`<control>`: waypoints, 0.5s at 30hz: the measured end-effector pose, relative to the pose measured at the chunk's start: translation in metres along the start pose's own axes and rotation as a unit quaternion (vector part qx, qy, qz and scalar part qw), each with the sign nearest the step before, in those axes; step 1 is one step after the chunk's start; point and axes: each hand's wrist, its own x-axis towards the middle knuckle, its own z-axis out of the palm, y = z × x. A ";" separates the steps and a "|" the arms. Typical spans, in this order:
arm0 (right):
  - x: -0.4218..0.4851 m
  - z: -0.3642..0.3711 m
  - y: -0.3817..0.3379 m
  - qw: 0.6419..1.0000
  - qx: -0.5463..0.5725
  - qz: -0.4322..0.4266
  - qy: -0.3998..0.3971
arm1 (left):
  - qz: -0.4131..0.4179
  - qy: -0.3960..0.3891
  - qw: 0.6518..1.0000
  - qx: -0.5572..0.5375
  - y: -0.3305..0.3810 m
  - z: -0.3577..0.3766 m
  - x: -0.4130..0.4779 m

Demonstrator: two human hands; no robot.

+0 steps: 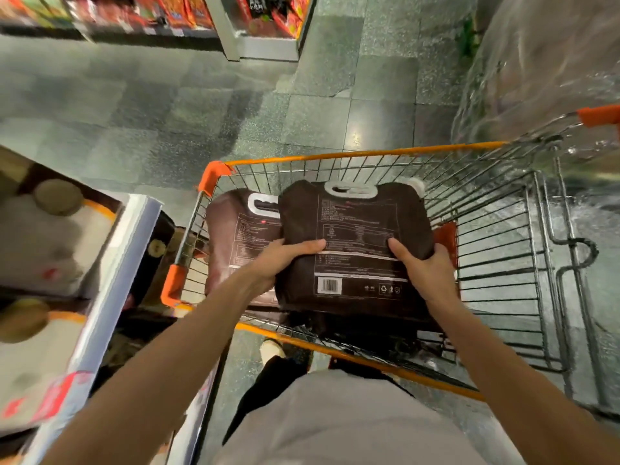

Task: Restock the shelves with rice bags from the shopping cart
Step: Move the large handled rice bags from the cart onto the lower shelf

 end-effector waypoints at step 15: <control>-0.017 0.117 -0.074 0.934 0.027 0.019 -0.356 | 0.127 0.287 0.948 0.045 0.030 -0.096 -0.091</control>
